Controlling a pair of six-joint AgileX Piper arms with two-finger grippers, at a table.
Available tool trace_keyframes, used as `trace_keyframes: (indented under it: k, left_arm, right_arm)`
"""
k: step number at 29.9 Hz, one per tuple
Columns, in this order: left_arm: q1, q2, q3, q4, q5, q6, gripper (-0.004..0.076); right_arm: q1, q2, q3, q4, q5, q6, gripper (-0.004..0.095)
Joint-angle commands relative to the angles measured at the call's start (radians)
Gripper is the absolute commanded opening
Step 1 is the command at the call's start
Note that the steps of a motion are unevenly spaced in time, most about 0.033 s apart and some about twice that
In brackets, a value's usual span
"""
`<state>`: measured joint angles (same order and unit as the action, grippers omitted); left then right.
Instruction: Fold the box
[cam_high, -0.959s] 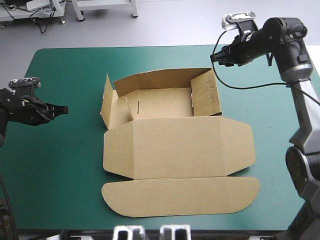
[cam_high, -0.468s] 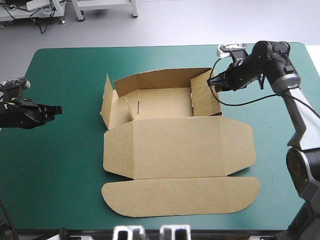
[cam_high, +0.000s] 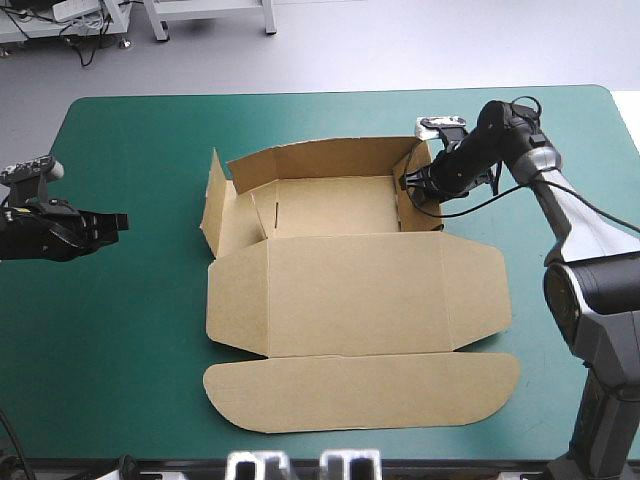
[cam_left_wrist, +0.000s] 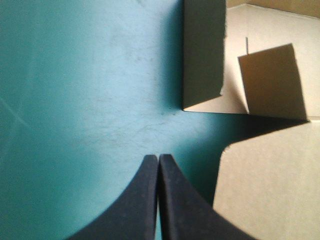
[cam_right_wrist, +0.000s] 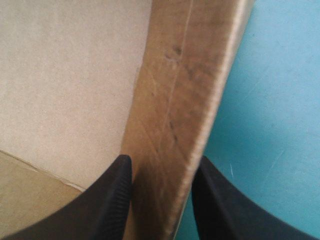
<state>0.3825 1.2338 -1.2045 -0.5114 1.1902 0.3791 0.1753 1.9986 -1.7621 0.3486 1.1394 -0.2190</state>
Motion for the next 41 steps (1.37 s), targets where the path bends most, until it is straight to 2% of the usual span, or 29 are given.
trace_keyframes:
  k: [1, 2, 3, 8, 12, 17, 24, 28, 31, 36, 41]
  left_arm:
    - [0.000, -0.024, -0.032, -0.098, 0.024, 0.014, -0.0009]
    - [0.000, -0.022, -0.032, -0.098, 0.022, 0.035, -0.0009]
    - [0.000, -0.020, -0.032, -0.096, 0.010, 0.050, -0.0009]
    - [0.004, -0.002, -0.032, -0.098, -0.095, 0.082, -0.0008]
    - [0.069, 0.026, -0.032, -0.123, -0.113, 0.092, -0.0002]
    - [0.172, 0.067, -0.032, -0.284, -0.079, 0.185, -0.0002]
    - [0.201, 0.117, -0.032, -0.542, 0.017, 0.321, -0.0002]
    - [0.201, 0.129, -0.025, -0.751, 0.095, 0.400, -0.0002]
    - [0.199, 0.125, -0.026, -0.829, 0.102, 0.406, -0.0002]
    - [0.174, 0.115, -0.026, -0.861, 0.104, 0.395, -0.0002]
    - [0.085, 0.084, -0.026, -0.885, 0.104, 0.399, -0.0002]
  right_arm:
    - [-0.004, -0.036, -0.020, 0.040, 0.010, -0.013, 0.0151]
    - [-0.004, -0.035, -0.020, 0.045, 0.011, -0.019, 0.0008]
    - [-0.004, -0.037, -0.020, 0.056, 0.011, -0.016, -0.0011]
    - [-0.010, -0.063, -0.026, 0.105, 0.072, -0.022, -0.0016]
    - [-0.040, -0.121, -0.028, 0.159, 0.109, -0.027, -0.0017]
    - [-0.108, -0.241, -0.028, 0.282, 0.109, -0.069, -0.0017]
    - [-0.188, -0.443, -0.028, 0.325, 0.109, -0.075, -0.0017]
    - [-0.194, -0.540, -0.039, 0.329, 0.108, -0.075, -0.0017]
    - [-0.194, -0.612, -0.055, 0.329, 0.108, -0.067, -0.0017]
    - [-0.194, -0.730, -0.066, 0.314, 0.102, -0.044, -0.0017]
    - [-0.194, -0.794, -0.066, 0.292, 0.076, -0.014, -0.0017]
